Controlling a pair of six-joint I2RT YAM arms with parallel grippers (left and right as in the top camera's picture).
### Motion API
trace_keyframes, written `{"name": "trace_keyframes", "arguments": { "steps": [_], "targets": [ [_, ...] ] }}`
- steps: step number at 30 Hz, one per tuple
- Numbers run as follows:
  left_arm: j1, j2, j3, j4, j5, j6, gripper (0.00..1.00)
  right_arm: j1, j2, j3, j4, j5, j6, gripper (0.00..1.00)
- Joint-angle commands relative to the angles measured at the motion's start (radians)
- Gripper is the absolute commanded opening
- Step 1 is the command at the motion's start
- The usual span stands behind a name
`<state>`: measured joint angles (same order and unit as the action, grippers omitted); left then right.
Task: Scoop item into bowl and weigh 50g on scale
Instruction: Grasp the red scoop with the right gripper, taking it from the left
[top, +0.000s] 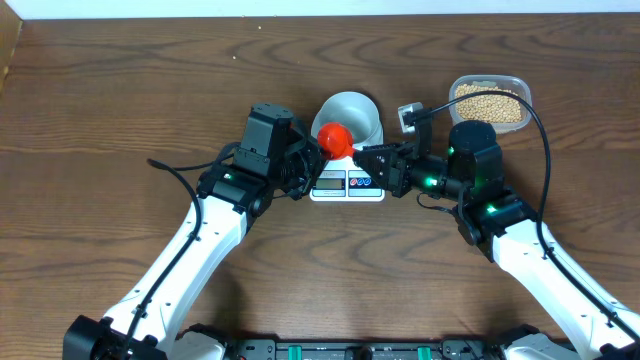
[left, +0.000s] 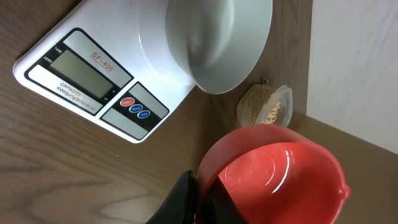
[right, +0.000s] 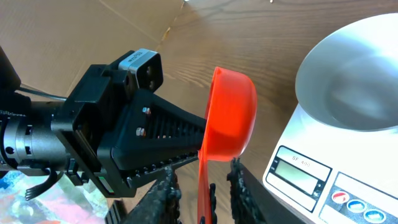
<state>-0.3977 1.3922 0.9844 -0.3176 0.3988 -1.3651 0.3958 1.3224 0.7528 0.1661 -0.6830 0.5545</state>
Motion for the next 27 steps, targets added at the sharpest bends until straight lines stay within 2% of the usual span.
{"name": "trace_keyframes", "arguments": {
  "steps": [1,5,14,16,20,22,24,27],
  "targets": [
    [-0.005,-0.001,0.014,-0.003,0.013,-0.002,0.07,0.005,0.0,0.018,-0.002,0.003,-0.01,0.24],
    [-0.005,-0.001,0.014,-0.003,0.013,-0.002,0.07,0.005,0.0,0.018,-0.003,0.003,-0.01,0.22],
    [-0.005,-0.001,0.014,-0.002,0.013,-0.002,0.07,0.005,0.0,0.018,-0.011,0.003,-0.01,0.02],
    [-0.005,-0.001,0.014,-0.002,0.013,-0.002,0.07,0.005,0.0,0.018,-0.011,0.004,-0.01,0.01],
    [-0.005,-0.001,0.014,-0.003,0.008,-0.002,0.45,0.004,0.0,0.018,-0.01,0.005,-0.01,0.01],
    [-0.005,-0.001,0.014,-0.002,0.008,-0.002,0.69,0.0,0.0,0.018,-0.01,0.011,-0.01,0.01],
    [-0.005,-0.001,0.014,-0.002,0.008,-0.002,0.81,-0.008,0.0,0.018,-0.01,0.024,-0.01,0.01],
    [-0.005,-0.001,0.014,-0.003,0.008,-0.002,0.87,-0.026,0.0,0.018,-0.01,0.03,-0.01,0.01]
  ]
}}
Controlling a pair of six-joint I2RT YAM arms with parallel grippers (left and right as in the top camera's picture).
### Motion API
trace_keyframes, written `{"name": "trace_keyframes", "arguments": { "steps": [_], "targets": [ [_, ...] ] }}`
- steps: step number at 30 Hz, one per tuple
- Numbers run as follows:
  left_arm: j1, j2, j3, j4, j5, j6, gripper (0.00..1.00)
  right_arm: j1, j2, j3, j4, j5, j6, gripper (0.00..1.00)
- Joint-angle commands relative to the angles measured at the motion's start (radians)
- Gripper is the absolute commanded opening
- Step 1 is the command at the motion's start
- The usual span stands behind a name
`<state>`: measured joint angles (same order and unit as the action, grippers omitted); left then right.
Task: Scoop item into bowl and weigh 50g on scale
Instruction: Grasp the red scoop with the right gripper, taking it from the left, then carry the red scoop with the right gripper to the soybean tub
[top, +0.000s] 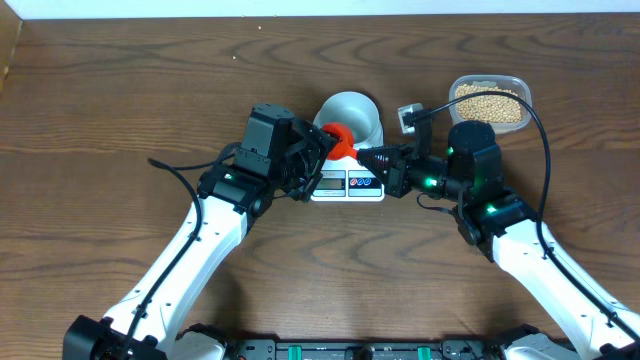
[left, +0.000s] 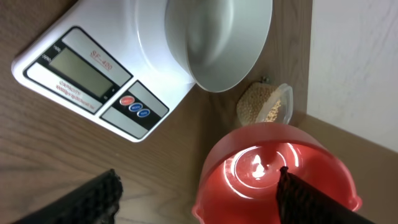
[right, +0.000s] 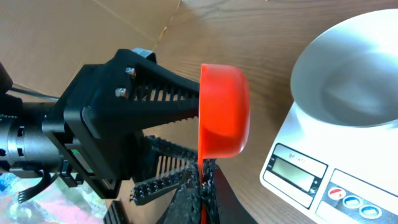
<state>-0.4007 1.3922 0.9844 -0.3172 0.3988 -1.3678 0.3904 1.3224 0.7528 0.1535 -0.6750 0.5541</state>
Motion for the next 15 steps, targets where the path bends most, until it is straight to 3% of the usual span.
{"name": "trace_keyframes", "arguments": {
  "steps": [1,8,15],
  "targets": [
    [-0.002,-0.001,0.014,-0.003,0.008,0.001,0.89,-0.03,0.0,0.018,0.003,0.023,-0.01,0.01],
    [-0.002,-0.001,0.014,-0.003,-0.028,0.013,0.92,-0.14,0.0,0.018,-0.035,0.037,-0.009,0.01],
    [-0.002,0.0,0.014,-0.023,-0.186,0.26,0.92,-0.27,-0.084,0.068,-0.14,0.032,0.058,0.02]
  ]
}}
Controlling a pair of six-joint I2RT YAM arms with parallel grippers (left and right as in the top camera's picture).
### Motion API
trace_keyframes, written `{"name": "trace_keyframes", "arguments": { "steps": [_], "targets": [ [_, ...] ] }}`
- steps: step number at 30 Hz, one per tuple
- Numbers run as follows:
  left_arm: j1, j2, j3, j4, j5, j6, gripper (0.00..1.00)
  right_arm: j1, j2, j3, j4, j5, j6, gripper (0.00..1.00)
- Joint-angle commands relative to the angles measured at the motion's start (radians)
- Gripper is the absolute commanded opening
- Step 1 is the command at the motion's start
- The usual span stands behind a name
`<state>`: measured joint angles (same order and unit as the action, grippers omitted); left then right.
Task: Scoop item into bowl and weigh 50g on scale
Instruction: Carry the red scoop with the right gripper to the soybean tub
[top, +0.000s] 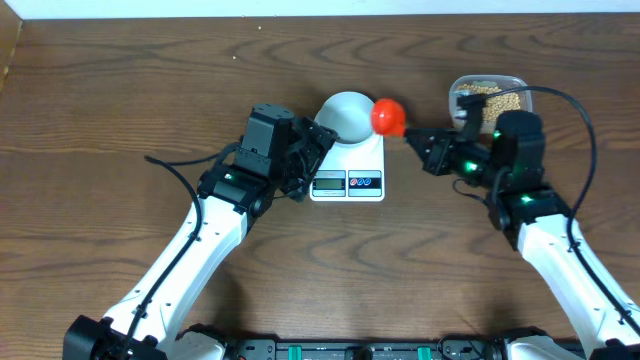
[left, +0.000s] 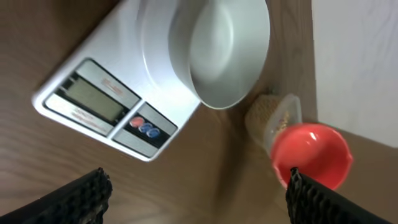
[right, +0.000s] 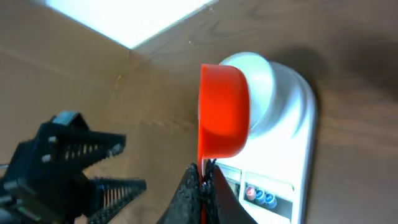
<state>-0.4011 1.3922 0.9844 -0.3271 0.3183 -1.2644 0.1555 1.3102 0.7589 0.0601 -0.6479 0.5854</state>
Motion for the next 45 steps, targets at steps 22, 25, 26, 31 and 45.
{"name": "trace_keyframes", "arguments": {
  "steps": [22,25,26,31,45],
  "targets": [
    [-0.002,0.0,0.014,-0.071,-0.114,0.824,0.92,-0.056,-0.239,0.46,-1.018,0.407,-0.18,0.01],
    [-0.002,0.0,0.014,-0.068,-0.114,0.823,0.92,-0.056,-0.239,0.46,-1.018,0.41,-0.207,0.01],
    [-0.002,0.0,0.014,-0.064,-0.114,0.823,0.92,-0.057,-0.239,0.46,-1.014,0.415,-0.245,0.01],
    [-0.002,0.0,0.014,-0.053,-0.114,0.823,0.92,-0.057,-0.239,0.46,-0.982,0.526,-0.278,0.01],
    [-0.002,-0.002,0.015,-0.008,-0.026,0.937,0.92,-0.057,-0.239,0.459,-0.922,0.575,-0.412,0.01]
  ]
}}
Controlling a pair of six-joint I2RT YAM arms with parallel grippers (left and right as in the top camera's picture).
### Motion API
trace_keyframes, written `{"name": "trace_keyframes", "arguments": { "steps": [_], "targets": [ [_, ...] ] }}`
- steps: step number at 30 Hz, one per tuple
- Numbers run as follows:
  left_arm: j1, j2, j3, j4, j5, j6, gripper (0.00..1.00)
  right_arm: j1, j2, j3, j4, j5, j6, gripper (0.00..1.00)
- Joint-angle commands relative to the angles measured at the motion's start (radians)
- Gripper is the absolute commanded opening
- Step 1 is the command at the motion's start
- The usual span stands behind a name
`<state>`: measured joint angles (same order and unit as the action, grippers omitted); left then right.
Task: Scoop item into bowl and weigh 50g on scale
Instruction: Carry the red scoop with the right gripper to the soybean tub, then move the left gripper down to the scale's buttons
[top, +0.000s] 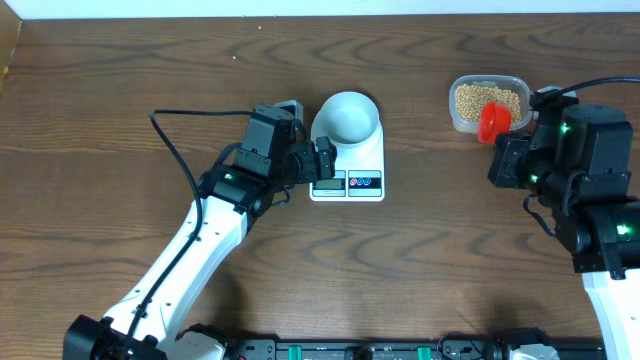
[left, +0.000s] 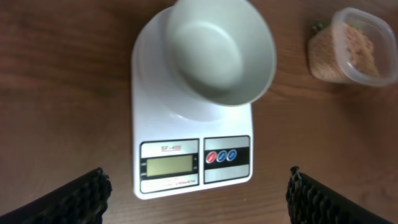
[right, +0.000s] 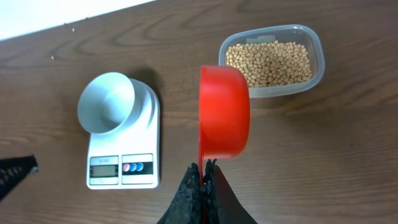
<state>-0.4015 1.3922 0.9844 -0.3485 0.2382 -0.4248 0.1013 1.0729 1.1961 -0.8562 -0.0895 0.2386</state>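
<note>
A white scale (top: 347, 176) stands mid-table with an empty white bowl (top: 347, 117) on it; both show in the left wrist view, scale (left: 193, 162) and bowl (left: 222, 50). A clear tub of beans (top: 487, 101) sits at the far right. My right gripper (right: 203, 177) is shut on the handle of a red scoop (right: 224, 118), held on edge high over the tub's near edge, scoop (top: 493, 119). My left gripper (left: 196, 199) hangs open just left of the scale, its two fingers (left: 68, 199) wide apart with nothing between them.
The tub of beans (right: 273, 59) and the scale (right: 123, 155) lie well apart on the wooden table (top: 120, 100). A pale wall runs along the far table edge (top: 320, 8). A black cable (top: 180, 125) loops beside the left arm.
My right gripper has carried the red scoop from beside the bowl to over the bean tub, and risen. My left arm has turned, its open gripper now facing straight down at the scale.
At first my left gripper held the red scoop over the scale, with my right gripper open around its handle. Then the right was shut on the handle and the left open. The right then held the scoop right of the bowl, and now over the bean tub.
</note>
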Motion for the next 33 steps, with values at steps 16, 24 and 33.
{"name": "trace_keyframes", "arguments": {
  "steps": [16,24,33],
  "targets": [
    [-0.011,-0.016,0.039,0.012,0.063,0.143,0.43,-0.046,0.008,0.021,0.041,0.019,-0.119,0.01],
    [-0.113,-0.015,0.039,-0.018,-0.07,0.108,0.22,-0.158,0.086,0.021,0.091,-0.2,-0.124,0.01],
    [-0.18,0.078,0.039,-0.039,-0.071,0.068,0.13,-0.219,0.159,0.021,0.158,-0.207,-0.122,0.01]
  ]
}}
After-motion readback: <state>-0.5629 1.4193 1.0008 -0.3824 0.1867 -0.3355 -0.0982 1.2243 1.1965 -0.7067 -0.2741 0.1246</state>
